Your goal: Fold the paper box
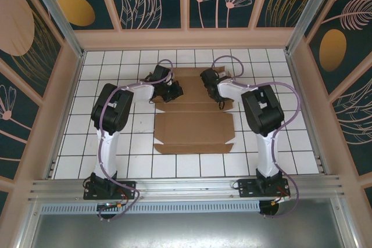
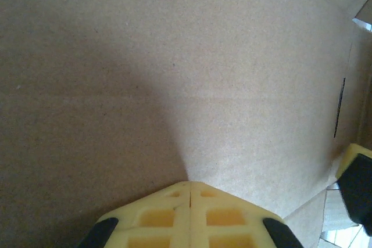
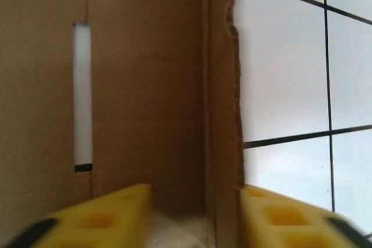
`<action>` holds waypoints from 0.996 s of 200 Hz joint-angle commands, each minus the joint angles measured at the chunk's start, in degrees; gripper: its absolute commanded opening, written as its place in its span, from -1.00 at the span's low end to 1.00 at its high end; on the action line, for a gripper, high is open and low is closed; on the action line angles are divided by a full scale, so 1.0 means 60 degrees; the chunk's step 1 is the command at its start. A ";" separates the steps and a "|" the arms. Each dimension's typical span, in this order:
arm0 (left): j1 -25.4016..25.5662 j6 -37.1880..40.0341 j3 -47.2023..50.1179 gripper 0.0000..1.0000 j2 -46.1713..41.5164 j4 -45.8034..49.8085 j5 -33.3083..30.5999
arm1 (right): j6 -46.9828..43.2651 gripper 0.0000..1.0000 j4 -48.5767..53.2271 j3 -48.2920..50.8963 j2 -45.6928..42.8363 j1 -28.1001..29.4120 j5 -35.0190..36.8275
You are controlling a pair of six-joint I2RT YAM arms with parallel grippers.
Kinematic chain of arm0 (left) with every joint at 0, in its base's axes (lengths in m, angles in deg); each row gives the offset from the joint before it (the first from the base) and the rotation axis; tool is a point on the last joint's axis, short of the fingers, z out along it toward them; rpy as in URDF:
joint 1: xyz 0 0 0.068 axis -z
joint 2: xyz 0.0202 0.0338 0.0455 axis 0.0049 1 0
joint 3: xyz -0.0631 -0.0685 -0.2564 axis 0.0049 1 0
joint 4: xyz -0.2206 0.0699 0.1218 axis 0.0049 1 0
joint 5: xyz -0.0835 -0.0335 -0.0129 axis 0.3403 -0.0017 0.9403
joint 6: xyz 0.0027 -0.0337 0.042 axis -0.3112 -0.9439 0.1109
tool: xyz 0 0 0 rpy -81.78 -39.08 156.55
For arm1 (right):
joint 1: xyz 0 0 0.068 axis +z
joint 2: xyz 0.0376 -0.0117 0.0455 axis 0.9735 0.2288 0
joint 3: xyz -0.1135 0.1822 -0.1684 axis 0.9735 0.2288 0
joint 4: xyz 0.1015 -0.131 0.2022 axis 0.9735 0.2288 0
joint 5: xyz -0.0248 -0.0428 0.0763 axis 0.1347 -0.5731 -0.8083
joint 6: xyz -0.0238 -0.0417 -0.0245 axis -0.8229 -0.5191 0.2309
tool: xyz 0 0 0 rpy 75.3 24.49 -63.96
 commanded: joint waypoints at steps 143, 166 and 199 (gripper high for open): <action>0.0661 0.0386 0.1915 -0.68 -0.1791 0.2065 -0.0766 | 0.1899 0.24 -0.3441 0.4538 -0.3995 -0.2689 -0.8721; 0.0661 0.0295 0.1802 -0.70 -0.1438 0.2064 -0.0788 | 0.1856 0.24 -0.3519 0.4320 -0.3464 -0.2722 -0.8761; 0.0661 0.0256 0.1791 -0.73 -0.1188 0.2069 -0.0857 | 0.1966 0.25 -0.3675 0.4297 -0.3103 -0.2830 -0.9082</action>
